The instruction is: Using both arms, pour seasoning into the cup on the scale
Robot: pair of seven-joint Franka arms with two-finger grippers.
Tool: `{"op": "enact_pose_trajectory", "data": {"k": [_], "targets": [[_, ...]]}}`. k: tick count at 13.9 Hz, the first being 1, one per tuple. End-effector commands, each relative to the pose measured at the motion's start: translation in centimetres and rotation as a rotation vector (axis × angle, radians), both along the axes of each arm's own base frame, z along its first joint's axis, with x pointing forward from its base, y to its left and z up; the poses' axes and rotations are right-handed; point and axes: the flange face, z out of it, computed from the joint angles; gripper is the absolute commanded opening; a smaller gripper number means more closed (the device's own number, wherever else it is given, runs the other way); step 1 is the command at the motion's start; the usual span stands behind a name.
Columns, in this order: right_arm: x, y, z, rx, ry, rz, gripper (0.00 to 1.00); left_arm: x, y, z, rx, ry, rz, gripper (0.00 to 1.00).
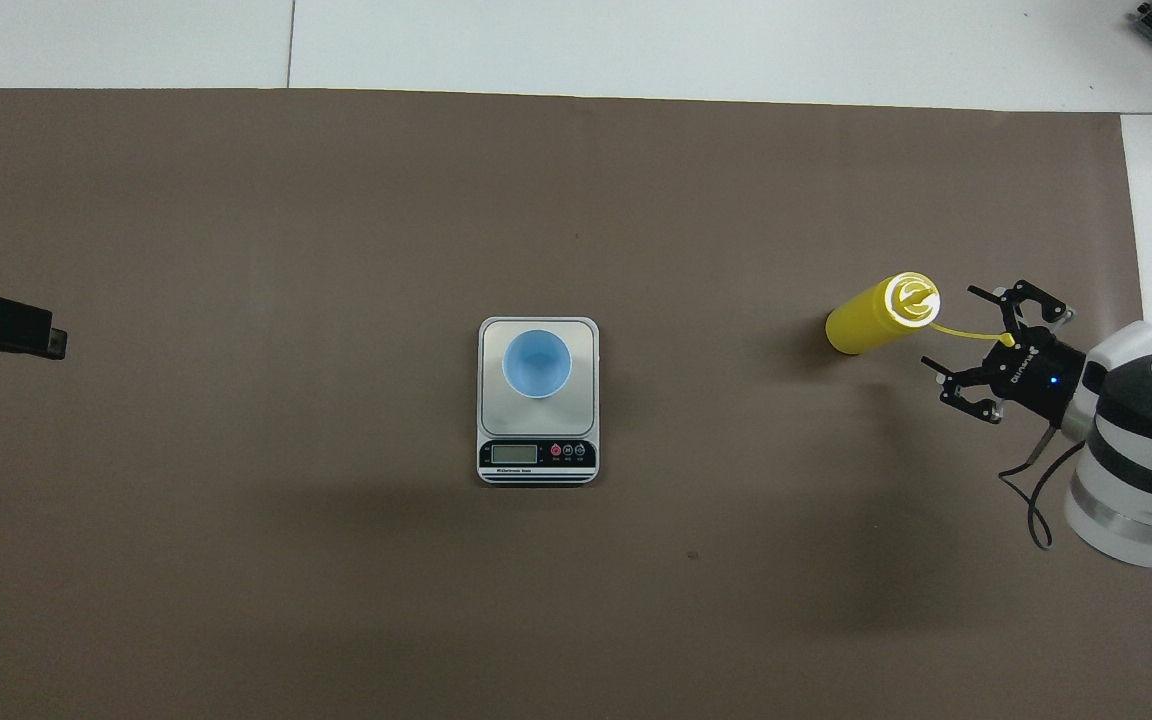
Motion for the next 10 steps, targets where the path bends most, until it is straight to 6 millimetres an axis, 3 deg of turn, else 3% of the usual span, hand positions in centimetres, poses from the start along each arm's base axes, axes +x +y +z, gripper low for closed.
{"op": "enact_pose_trajectory", "data": {"k": [1, 4, 6, 10], "targets": [[0.8, -1.9, 2.8, -0.103, -0.027, 0.069, 1.00, -0.7, 0.3, 0.3, 0.016, 0.006, 0.000, 1.00], [2.8, -2.6, 6.1, -0.186, -0.008, 0.122, 1.00, -0.8, 0.3, 0.4, 0.016, 0.004, 0.000, 1.00], [4.4, -2.7, 9.3, -0.247, 0.033, 0.142, 1.00, -0.8, 0.3, 0.4, 0.016, 0.004, 0.000, 1.00], [7.5, -0.3, 16.7, -0.331, 0.197, 0.068, 1.00, -0.8, 0.3, 0.4, 0.016, 0.004, 0.000, 1.00]]}}
